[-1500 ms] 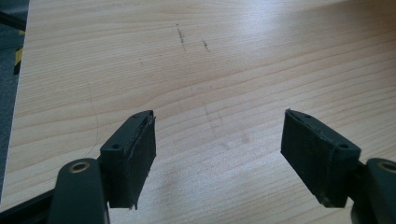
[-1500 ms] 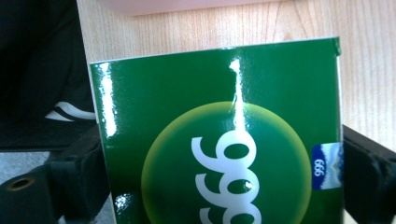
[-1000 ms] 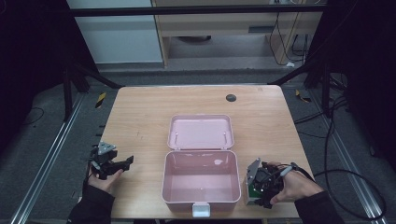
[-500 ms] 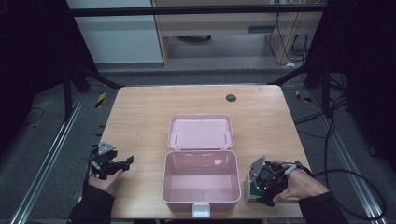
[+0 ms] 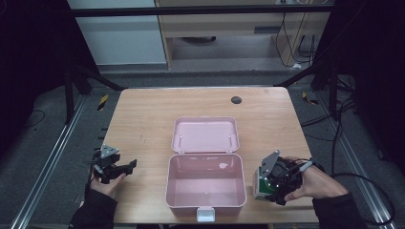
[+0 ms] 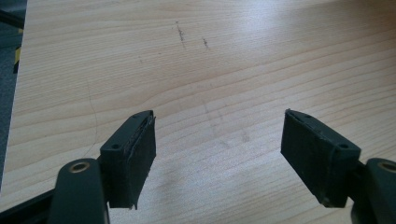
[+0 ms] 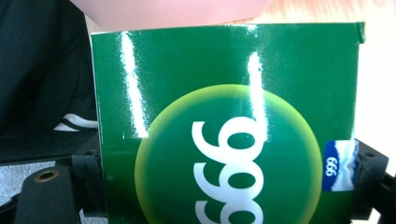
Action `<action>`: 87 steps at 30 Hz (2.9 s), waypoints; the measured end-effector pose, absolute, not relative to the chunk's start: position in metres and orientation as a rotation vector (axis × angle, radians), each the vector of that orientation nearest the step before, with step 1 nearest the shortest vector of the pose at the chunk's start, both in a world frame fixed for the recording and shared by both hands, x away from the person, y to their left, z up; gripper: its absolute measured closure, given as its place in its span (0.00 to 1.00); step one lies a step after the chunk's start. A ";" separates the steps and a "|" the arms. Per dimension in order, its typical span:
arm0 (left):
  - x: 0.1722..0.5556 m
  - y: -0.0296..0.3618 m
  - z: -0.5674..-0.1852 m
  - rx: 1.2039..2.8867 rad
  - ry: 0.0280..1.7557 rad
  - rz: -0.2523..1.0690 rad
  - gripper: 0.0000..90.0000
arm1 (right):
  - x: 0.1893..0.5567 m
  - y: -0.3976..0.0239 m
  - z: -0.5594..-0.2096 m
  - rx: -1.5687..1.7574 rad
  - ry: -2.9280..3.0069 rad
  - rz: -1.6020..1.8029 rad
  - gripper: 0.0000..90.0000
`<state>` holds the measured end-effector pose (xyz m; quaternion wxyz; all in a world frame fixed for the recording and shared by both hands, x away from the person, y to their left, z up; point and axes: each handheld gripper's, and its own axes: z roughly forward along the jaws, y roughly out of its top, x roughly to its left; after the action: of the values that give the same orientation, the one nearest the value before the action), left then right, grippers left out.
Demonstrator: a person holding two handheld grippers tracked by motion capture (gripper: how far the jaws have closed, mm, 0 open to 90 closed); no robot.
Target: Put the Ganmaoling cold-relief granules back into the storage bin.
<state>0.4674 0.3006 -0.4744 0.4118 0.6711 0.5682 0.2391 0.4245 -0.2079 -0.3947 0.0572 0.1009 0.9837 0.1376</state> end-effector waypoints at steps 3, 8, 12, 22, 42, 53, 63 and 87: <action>0.467 0.300 -0.475 1.689 1.430 0.601 0.28 | 0.425 -0.208 -0.388 0.299 2.974 0.419 0.17; 0.467 0.301 -0.474 1.687 1.431 0.601 0.28 | 0.424 -0.208 -0.374 0.288 2.964 0.417 0.17; 0.467 0.301 -0.474 1.688 1.430 0.600 0.28 | 0.423 -0.207 -0.365 0.282 2.957 0.427 0.17; 0.468 0.301 -0.474 1.689 1.430 0.599 0.28 | 0.421 -0.206 -0.341 0.243 2.957 0.431 0.18; 0.468 0.301 -0.475 1.690 1.433 0.595 0.28 | 0.422 -0.192 -0.300 0.220 2.921 0.462 0.18; 0.468 0.301 -0.475 1.689 1.433 0.595 0.28 | 0.421 -0.174 -0.287 0.174 2.919 0.458 0.18; 0.468 0.302 -0.475 1.691 1.432 0.595 0.28 | 0.424 -0.155 -0.284 0.131 2.903 0.527 0.18; 0.468 0.302 -0.475 1.690 1.432 0.596 0.28 | 0.434 -0.112 -0.300 0.085 2.937 0.561 0.17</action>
<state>0.4679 0.3021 -0.4745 0.4112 0.6717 0.5689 0.2367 0.4344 -0.1117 -0.2997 0.0751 0.0284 0.9791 0.1870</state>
